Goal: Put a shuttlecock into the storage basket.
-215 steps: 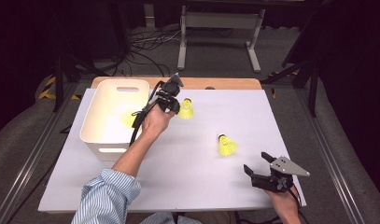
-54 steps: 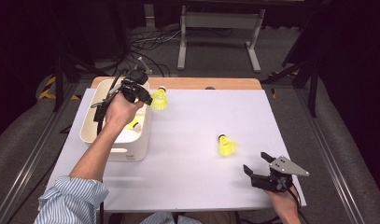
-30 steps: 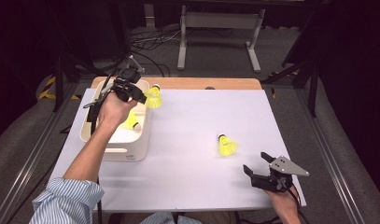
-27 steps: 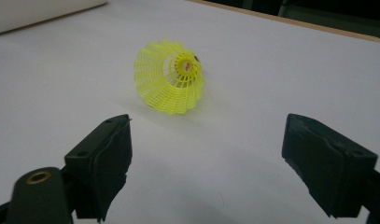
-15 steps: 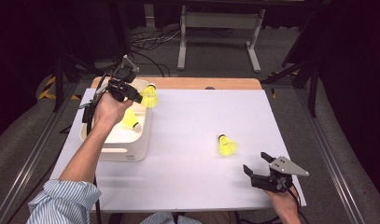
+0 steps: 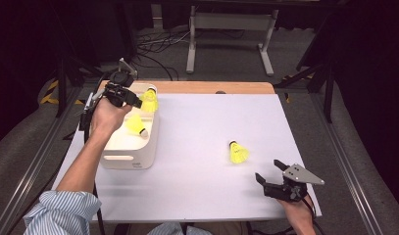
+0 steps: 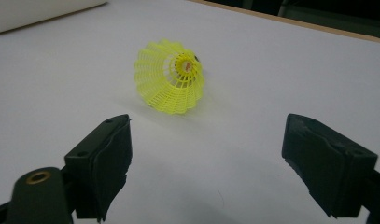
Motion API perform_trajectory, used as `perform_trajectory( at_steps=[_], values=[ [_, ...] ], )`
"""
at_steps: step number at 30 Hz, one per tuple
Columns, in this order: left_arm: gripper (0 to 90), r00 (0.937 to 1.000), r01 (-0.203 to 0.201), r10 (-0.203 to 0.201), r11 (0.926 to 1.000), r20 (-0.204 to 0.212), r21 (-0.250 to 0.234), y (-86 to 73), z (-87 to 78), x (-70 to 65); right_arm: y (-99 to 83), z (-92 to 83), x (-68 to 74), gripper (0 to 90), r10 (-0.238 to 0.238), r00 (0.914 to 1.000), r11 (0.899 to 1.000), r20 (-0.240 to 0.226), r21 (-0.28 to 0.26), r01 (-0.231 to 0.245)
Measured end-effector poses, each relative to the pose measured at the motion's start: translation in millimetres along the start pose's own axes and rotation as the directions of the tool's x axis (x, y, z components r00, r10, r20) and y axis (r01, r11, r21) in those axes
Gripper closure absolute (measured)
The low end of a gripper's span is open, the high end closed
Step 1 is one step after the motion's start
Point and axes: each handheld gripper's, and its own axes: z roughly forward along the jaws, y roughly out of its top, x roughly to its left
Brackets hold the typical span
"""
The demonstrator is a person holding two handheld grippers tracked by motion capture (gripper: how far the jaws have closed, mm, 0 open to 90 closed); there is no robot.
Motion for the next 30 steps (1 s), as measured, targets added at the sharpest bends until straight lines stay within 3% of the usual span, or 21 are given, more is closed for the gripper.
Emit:
perform_trajectory(
  at_steps=[15, 20, 30],
  values=[
    [89.3, 0.9994, 0.033, -0.033, 0.9994, -0.011, -0.006, -6.7, 3.0, 14.6, 0.0, 0.4, -0.1, 16.6, -0.001, 1.0000, 1.000, 0.000, 0.001, 0.001],
    [89.2, 0.9989, 0.032, -0.031, 0.9995, -0.035, 0.005, -7.8, 8.1, 17.6, -0.1, 0.3, -0.3, 16.6, 0.000, 1.0000, 1.000, 0.000, 0.001, 0.000],
    [89.1, 0.9977, 0.051, -0.050, 0.9986, -0.045, 0.015, -11.0, 20.6, 25.8, -0.3, 0.2, -0.6, 16.6, 0.004, 1.0000, 1.000, -0.001, 0.001, -0.004]
  ],
)
